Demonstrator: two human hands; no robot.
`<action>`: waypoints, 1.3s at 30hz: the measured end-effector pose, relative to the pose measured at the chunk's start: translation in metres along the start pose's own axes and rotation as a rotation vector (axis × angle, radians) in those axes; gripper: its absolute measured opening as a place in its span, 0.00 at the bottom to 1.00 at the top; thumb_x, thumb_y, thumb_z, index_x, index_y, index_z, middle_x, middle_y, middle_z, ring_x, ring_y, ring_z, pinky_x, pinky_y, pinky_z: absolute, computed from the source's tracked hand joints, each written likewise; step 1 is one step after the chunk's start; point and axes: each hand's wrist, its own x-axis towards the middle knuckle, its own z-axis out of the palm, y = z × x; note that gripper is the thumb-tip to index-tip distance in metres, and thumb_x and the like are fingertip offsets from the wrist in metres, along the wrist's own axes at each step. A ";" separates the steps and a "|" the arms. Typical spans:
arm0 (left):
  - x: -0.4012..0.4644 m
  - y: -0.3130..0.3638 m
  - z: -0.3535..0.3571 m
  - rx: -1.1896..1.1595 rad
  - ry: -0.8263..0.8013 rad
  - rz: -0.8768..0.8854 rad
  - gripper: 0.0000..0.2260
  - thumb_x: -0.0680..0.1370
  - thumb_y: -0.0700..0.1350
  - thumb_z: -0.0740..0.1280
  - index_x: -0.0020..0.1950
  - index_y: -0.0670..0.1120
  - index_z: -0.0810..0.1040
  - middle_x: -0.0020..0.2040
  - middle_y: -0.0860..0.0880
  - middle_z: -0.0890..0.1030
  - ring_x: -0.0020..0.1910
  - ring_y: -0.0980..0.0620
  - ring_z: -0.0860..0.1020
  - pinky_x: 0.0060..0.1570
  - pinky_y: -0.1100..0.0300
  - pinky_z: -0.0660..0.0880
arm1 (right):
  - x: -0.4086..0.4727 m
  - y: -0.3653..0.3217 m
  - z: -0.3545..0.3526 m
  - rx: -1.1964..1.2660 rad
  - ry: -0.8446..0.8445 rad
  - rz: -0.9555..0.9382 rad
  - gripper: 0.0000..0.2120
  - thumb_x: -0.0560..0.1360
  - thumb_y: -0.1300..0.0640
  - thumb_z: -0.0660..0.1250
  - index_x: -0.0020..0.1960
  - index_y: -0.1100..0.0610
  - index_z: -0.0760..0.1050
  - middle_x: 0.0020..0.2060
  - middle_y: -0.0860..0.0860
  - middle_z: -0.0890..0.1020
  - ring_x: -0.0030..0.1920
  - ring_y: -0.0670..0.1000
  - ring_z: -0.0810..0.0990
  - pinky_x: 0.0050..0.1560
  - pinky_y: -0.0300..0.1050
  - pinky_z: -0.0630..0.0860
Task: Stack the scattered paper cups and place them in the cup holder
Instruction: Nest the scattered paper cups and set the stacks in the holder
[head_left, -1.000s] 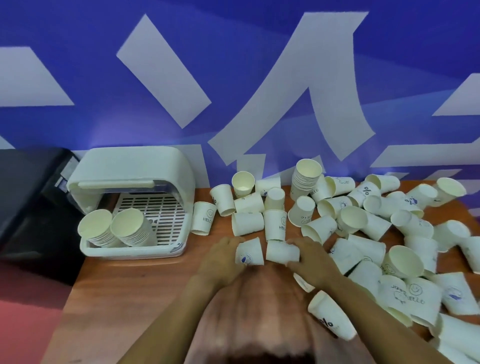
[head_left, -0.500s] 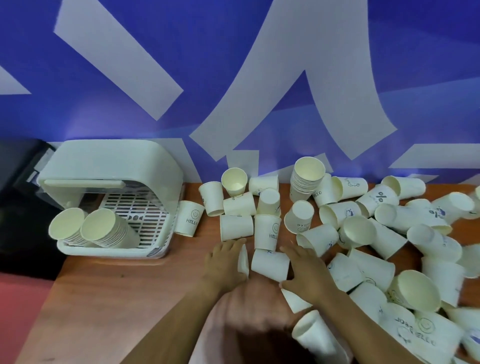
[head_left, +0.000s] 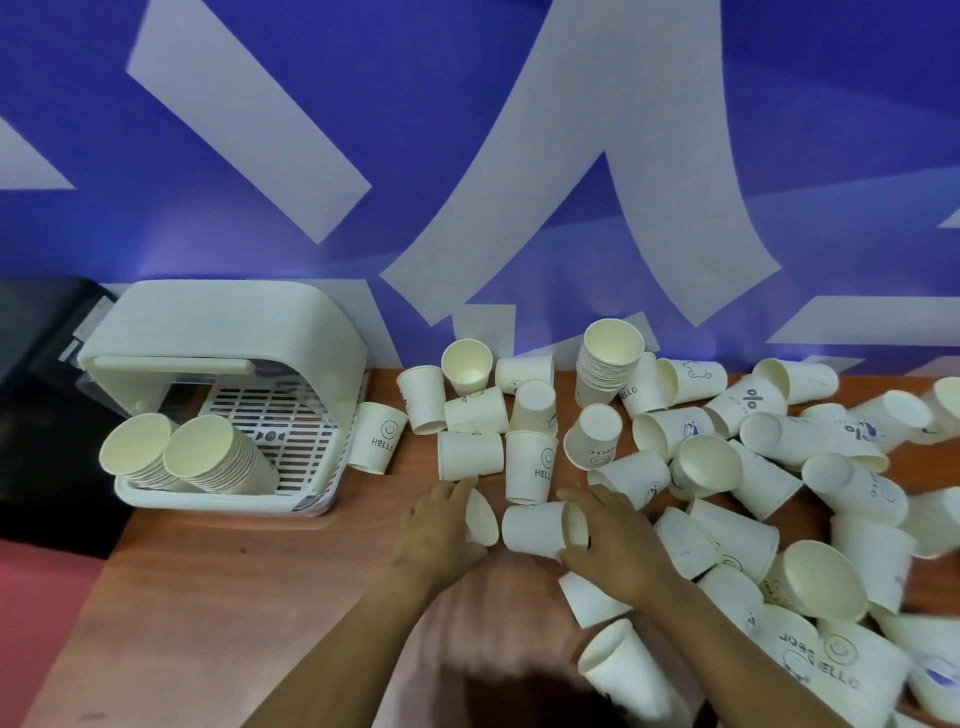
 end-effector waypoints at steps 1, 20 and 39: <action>-0.004 -0.003 -0.003 -0.031 0.012 -0.003 0.38 0.71 0.51 0.71 0.76 0.52 0.55 0.71 0.50 0.64 0.69 0.48 0.66 0.66 0.53 0.67 | -0.002 -0.003 -0.002 0.018 0.018 -0.002 0.32 0.70 0.44 0.69 0.71 0.46 0.63 0.65 0.44 0.69 0.64 0.50 0.68 0.59 0.45 0.71; -0.097 -0.065 -0.051 -0.280 0.239 0.162 0.31 0.68 0.53 0.74 0.67 0.51 0.65 0.62 0.52 0.67 0.61 0.52 0.69 0.56 0.60 0.70 | -0.042 -0.106 0.006 0.269 0.203 0.060 0.33 0.66 0.48 0.75 0.68 0.49 0.67 0.64 0.49 0.71 0.62 0.48 0.69 0.62 0.42 0.67; -0.136 -0.263 -0.143 -0.465 0.235 0.221 0.34 0.67 0.48 0.74 0.70 0.51 0.64 0.62 0.51 0.67 0.61 0.52 0.69 0.57 0.61 0.68 | -0.019 -0.316 0.053 0.207 0.206 0.056 0.25 0.71 0.47 0.71 0.66 0.48 0.69 0.58 0.45 0.73 0.55 0.43 0.73 0.52 0.36 0.67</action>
